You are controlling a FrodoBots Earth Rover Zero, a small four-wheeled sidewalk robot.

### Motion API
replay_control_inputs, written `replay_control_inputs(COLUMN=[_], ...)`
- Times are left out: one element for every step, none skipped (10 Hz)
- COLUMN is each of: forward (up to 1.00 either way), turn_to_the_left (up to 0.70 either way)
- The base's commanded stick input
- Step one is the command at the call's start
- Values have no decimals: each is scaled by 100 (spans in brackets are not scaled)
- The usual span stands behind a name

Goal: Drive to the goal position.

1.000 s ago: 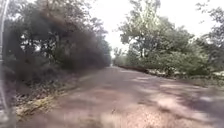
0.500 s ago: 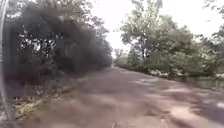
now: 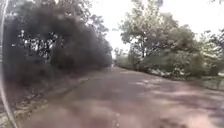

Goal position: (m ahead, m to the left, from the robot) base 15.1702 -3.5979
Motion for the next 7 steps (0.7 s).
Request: replay_control_inputs(forward=[70, 70, 70, 70, 70, 70, 70], turn_to_the_left=[0, 0, 0, 0, 0, 0, 0])
